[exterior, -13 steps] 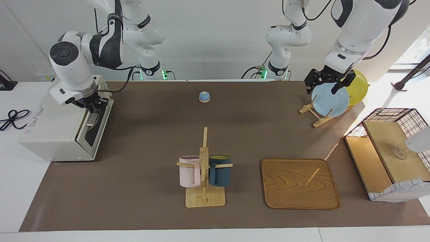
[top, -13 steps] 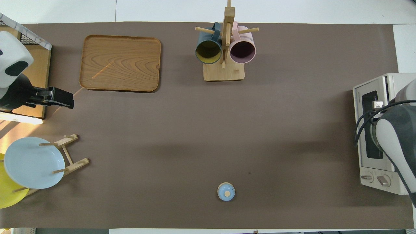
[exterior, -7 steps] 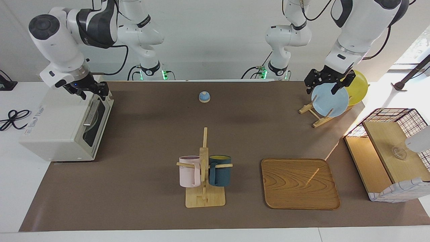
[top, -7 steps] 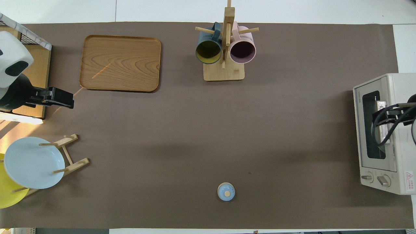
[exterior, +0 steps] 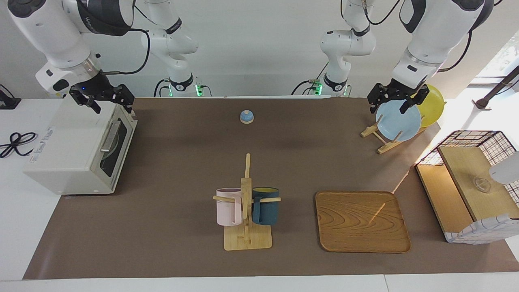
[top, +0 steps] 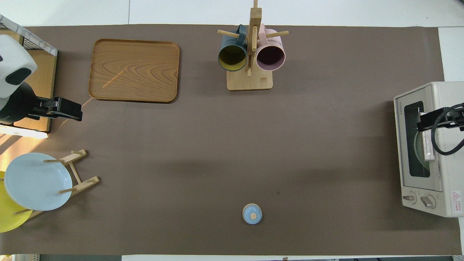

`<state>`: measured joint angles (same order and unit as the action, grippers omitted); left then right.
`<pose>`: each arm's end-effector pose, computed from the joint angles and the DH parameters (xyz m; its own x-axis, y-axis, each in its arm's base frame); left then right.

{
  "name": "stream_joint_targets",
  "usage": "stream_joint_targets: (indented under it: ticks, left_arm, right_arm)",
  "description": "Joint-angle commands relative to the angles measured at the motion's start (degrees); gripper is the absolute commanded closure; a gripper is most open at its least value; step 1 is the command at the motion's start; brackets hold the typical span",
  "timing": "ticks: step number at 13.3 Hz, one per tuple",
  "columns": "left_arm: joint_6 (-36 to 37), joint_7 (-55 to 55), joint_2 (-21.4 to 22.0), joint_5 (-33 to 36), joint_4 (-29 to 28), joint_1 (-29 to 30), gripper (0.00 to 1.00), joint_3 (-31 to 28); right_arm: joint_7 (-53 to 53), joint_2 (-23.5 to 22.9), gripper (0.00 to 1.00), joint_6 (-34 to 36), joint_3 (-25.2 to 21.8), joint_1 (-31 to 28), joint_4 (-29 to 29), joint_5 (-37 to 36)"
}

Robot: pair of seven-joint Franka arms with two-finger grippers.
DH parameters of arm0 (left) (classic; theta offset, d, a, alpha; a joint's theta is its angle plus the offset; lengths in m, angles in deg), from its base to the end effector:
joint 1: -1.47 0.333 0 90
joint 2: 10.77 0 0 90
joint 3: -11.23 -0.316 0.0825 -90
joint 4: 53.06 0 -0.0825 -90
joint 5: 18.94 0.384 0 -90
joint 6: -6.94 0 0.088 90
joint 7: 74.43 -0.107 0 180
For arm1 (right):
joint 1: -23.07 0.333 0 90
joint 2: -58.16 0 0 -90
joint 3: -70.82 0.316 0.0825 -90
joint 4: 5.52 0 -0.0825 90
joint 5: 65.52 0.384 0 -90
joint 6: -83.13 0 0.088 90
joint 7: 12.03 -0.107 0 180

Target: Put corn in oven

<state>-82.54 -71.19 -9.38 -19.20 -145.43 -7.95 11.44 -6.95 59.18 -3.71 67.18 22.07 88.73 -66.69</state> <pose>0.5376 -0.0917 0.6176 0.9934 -0.1113 -0.0264 -0.1112 -0.9938 0.0030 0.5385 -0.0463 0.5950 0.9936 0.0072 -0.1126 0.0083 -0.9999 0.0093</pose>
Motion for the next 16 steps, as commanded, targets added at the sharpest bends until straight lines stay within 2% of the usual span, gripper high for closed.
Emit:
stream_joint_targets:
  ticks: [1, 6, 16]
  left_arm:
    - [-0.16, -0.25, 0.81, 0.43, -0.62, 0.45, 0.00, 0.31]
    - [-0.16, -0.25, 0.81, 0.43, -0.71, 0.45, 0.00, 0.31]
    - [-0.16, -0.25, 0.81, 0.43, -0.62, 0.45, 0.00, 0.31]
  right_arm:
    - [-0.51, -0.76, 0.00, 1.76, 0.38, 0.39, -1.78, 1.08]
    - [-6.65, 0.12, 0.00, 0.97, 0.21, 3.98, -1.78, 0.99]
    - [-7.01, 1.79, 0.00, -2.02, 0.03, 4.08, -1.17, 1.08]
